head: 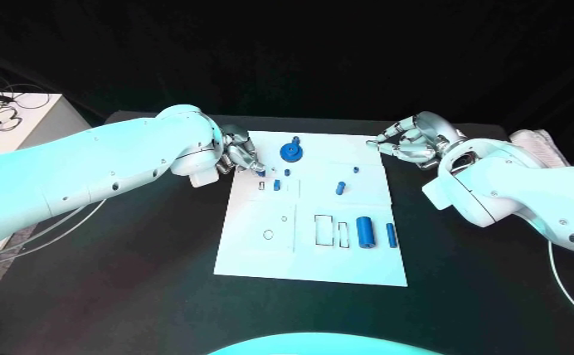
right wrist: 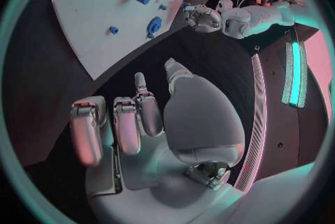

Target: Assemble the parts on the task board

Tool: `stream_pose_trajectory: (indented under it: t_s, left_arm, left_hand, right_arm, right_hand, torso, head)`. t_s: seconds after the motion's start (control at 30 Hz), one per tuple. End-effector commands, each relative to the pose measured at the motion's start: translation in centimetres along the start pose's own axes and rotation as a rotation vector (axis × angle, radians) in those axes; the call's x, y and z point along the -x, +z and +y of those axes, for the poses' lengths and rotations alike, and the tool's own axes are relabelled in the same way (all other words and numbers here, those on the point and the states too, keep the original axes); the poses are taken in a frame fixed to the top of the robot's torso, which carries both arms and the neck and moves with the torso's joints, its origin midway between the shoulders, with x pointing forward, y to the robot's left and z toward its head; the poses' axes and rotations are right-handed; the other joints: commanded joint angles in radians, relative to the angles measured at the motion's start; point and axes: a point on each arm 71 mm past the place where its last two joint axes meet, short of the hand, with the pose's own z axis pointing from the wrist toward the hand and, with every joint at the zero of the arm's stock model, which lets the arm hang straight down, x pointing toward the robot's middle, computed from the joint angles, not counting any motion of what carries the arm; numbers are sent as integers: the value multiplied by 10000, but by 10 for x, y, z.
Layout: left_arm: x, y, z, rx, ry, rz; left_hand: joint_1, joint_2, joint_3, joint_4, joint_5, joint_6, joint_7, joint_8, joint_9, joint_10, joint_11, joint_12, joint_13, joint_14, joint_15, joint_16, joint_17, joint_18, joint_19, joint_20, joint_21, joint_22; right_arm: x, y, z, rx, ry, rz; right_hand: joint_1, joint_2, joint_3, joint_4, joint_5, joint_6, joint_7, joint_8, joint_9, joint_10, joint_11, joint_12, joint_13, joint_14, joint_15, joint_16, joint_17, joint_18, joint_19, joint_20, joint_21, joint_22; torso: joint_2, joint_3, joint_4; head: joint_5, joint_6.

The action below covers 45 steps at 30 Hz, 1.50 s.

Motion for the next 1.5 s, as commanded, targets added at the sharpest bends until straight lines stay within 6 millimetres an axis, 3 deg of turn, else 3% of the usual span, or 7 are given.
stream_pose_trajectory:
  t_s: [0.03, 0.87, 1.5]
  left_arm:
    - [-4, 0, -1, -35, 602, -176]
    - [-16, 4, 1, 173, 1779, 777]
    - [-15, 8, -1, 190, 1741, 542]
  left_hand:
    - [-90, -20, 2416, -2496, 49, 60, 17, -30, 18, 114, -45, 57, 8, 1059, -76, 33, 2635, -116, 83, -5, 44, 5]
    - [-101, -31, 2428, -2522, 59, 84, 5, -45, 12, 116, -52, 30, -25, 1059, -81, 33, 2635, -111, 65, -11, 37, -16]
    - [-113, -25, 2438, -2527, 51, 93, 4, -62, 6, 112, -53, 10, -44, 1059, -83, 33, 2635, -104, 40, -15, 25, -45]
  right_arm:
    - [0, 0, 1, 177, -26, -21]
    - [-1, 0, 1, 179, -25, -12]
    - [-1, -1, 1, 185, -22, 10]
  right_hand:
    - [11, 49, -41, -6, -13, -66, -3, 28, -6, -37, -19, -4, 1110, 952, 50, -51, 2219, -124, 1012, 25, -51, 2582]
    - [24, 58, -48, -8, -12, -64, -4, 31, -6, -32, -21, 0, 1110, 951, 49, -54, 2215, -125, 1013, 24, -48, 2584]
    - [24, 58, -48, -8, -12, -64, -4, 31, -6, -32, -21, 0, 1110, 951, 49, -54, 2215, -125, 1013, 24, -48, 2584]
  torso:
    - [11, 7, -26]
    - [4, 19, -17]
    - [9, 20, -26]
  head:
    - [21, -23]
    - [33, -156]
    - [5, -170]
